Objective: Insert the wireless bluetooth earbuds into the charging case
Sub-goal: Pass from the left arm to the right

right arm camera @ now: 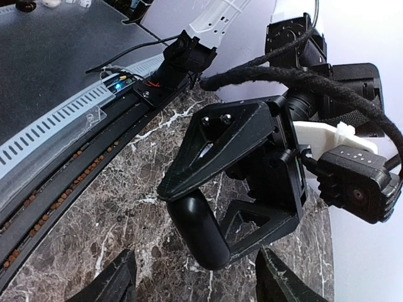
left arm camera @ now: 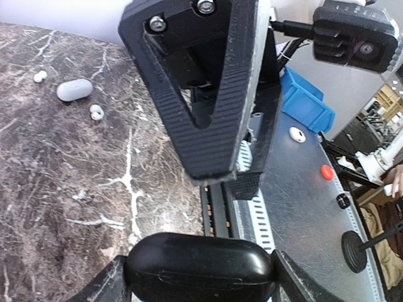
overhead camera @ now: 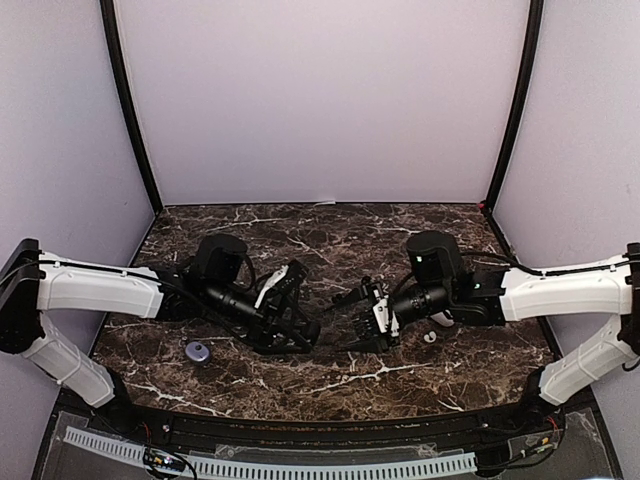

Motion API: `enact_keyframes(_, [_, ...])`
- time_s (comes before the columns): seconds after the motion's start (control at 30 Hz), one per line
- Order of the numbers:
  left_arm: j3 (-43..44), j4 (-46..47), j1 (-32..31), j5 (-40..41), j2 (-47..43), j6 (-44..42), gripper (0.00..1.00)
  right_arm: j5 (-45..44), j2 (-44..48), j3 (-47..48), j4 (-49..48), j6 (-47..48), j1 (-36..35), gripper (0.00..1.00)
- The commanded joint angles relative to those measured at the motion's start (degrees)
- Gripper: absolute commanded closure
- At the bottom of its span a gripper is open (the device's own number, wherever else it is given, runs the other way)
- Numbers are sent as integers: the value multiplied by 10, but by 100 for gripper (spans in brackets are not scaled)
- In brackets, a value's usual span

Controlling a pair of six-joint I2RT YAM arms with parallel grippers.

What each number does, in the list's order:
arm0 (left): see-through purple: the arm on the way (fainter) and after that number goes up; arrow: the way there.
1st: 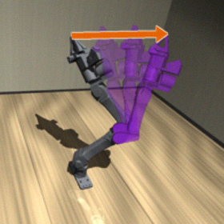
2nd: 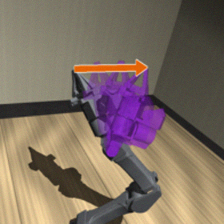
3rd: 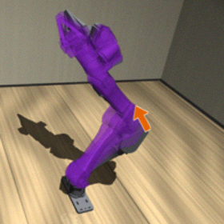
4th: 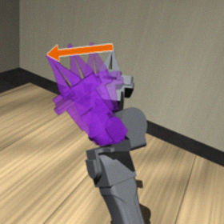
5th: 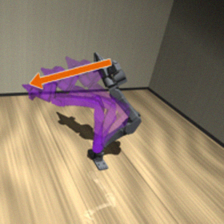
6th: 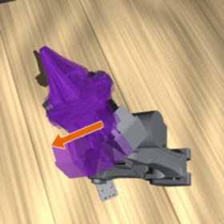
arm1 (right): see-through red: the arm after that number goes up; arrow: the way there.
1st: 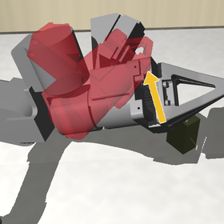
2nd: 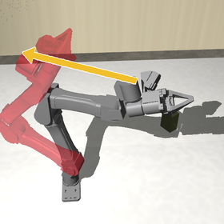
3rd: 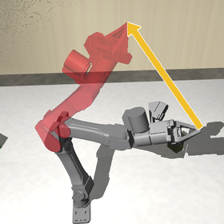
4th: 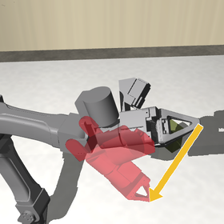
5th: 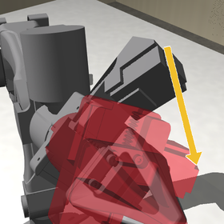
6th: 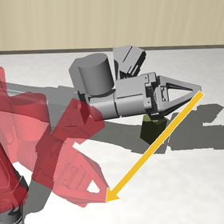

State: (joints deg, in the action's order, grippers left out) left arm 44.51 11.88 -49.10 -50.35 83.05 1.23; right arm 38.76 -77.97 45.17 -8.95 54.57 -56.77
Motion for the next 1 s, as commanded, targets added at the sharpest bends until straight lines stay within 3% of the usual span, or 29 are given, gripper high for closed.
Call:
enact_keyframes(0.0, [-17, 5, 7, 29, -32, -11, 45, -19, 8, 10, 9, -137, -4, 34])
enact_keyframes(0.1, [-32, 16, 12, 38, -49, -5, 45, -21, -4, 30, 40, -215, 4, 29])
enact_keyframes(0.27, [-57, 33, 26, 56, -72, 10, 45, -16, -18, 37, 28, -368, 28, 5])
enact_keyframes(0.5, [-69, 46, 32, 53, -81, 17, 45, -6, -45, 57, 34, -445, 37, 1])
enact_keyframes(0.73, [-66, 47, 36, 47, -78, 17, 45, -60, 26, -43, -58, -227, 25, 1])
enact_keyframes(0.87, [-64, 50, 37, 31, -73, 18, 45, -71, 37, -65, -60, -86, 24, 1])
enact_keyframes(0.97, [-58, 53, 37, 21, -65, 20, 45, -86, 37, -73, -84, -52, 23, 1])
